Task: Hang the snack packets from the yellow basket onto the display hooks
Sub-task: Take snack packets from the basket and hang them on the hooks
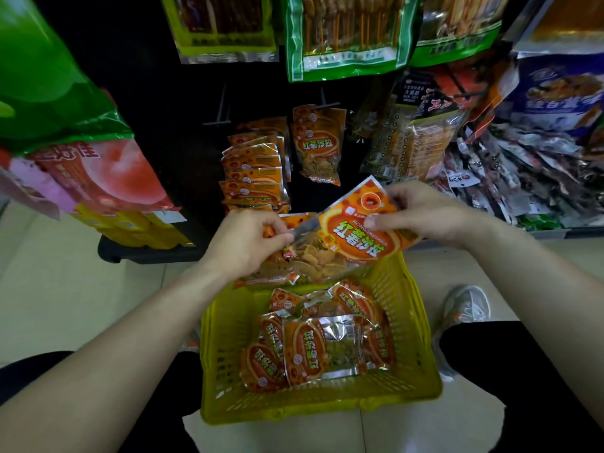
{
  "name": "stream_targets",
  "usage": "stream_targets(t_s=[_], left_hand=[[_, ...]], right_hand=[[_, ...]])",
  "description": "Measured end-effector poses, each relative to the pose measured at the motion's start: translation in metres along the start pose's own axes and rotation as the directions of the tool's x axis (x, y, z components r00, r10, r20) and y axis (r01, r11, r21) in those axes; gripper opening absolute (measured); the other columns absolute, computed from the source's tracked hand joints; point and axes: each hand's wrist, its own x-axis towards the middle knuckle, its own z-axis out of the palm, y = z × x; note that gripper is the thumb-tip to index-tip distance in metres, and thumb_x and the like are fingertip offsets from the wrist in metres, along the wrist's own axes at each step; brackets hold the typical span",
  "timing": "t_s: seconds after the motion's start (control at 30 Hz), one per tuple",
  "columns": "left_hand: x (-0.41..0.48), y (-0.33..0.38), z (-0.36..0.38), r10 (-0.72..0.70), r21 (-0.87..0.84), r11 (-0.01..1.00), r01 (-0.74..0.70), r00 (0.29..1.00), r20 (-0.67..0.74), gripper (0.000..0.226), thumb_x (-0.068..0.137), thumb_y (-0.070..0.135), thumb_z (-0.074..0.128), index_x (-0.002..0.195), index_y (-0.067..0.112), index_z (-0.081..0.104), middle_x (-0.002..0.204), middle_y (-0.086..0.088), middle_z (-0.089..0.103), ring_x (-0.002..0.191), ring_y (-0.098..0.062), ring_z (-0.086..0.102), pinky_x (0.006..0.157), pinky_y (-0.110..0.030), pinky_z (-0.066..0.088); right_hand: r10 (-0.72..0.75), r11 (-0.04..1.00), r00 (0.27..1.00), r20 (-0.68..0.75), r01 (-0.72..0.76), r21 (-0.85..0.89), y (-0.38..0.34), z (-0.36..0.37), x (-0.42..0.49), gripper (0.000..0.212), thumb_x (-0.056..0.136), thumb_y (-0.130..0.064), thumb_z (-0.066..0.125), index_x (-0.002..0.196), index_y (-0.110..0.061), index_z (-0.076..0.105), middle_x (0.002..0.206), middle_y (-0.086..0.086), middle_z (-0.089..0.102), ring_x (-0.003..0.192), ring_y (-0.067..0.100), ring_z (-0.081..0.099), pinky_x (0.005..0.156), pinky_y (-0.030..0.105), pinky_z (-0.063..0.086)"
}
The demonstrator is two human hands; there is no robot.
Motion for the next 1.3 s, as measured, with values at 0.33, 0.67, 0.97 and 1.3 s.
stream_targets(t_s=[0.33,0.67,0.97,1.3], left_hand=[[0.003,-0.011,-0.006,-0.086,-0.150,0.986,0.076,0.994,-0.062,0.019,0.082,0.030,0.080,0.077,0.043,0.067,0.100,0.019,0.068,0.106,-0.012,0.062,0.086,-0.039,0.055],[-0.003,0.015,-0.002,0.002,-0.276,0.961,0.002,1.000,0.014,0.038,0.090,0.022,0.073,0.113,0.047,0.057,0.110,0.016,0.068,0.099,-0.001,0.067,0.084,-0.040,0.060],[-0.007,0.033,0.004,0.052,-0.475,0.880,-0.015,0.996,0.066,0.021,0.106,0.027,0.046,0.104,0.034,0.065,0.098,0.009,0.072,0.097,-0.009,0.068,0.085,-0.042,0.057],[-0.006,0.037,0.008,0.010,-0.398,0.917,-0.014,1.000,-0.011,0.013,0.090,0.029,0.073,0.102,0.029,0.067,0.096,0.013,0.072,0.088,-0.005,0.071,0.073,-0.030,0.061]], right_hand=[[-0.275,0.757,0.957,-0.098,0.153,-0.635,-0.003,0.005,0.005,0.010,0.091,-0.027,0.070,0.082,-0.030,0.065,0.077,-0.017,0.068,0.075,0.001,0.066,0.061,0.019,0.045],[-0.389,0.622,0.921,-0.035,0.234,-0.747,-0.013,0.035,0.006,0.012,0.083,-0.031,0.078,0.088,-0.028,0.068,0.123,-0.006,0.056,0.108,0.018,0.058,0.089,0.039,0.049],[-0.337,0.674,0.923,-0.186,0.099,-0.732,-0.016,0.044,0.006,0.022,0.081,-0.041,0.078,0.087,-0.039,0.057,0.087,-0.013,0.062,0.090,0.018,0.065,0.072,0.040,0.055],[-0.340,0.767,0.901,-0.268,0.101,-0.633,-0.015,0.048,0.007,0.044,0.066,-0.056,0.084,0.093,-0.037,0.055,0.082,-0.016,0.066,0.072,0.001,0.063,0.058,0.031,0.050]])
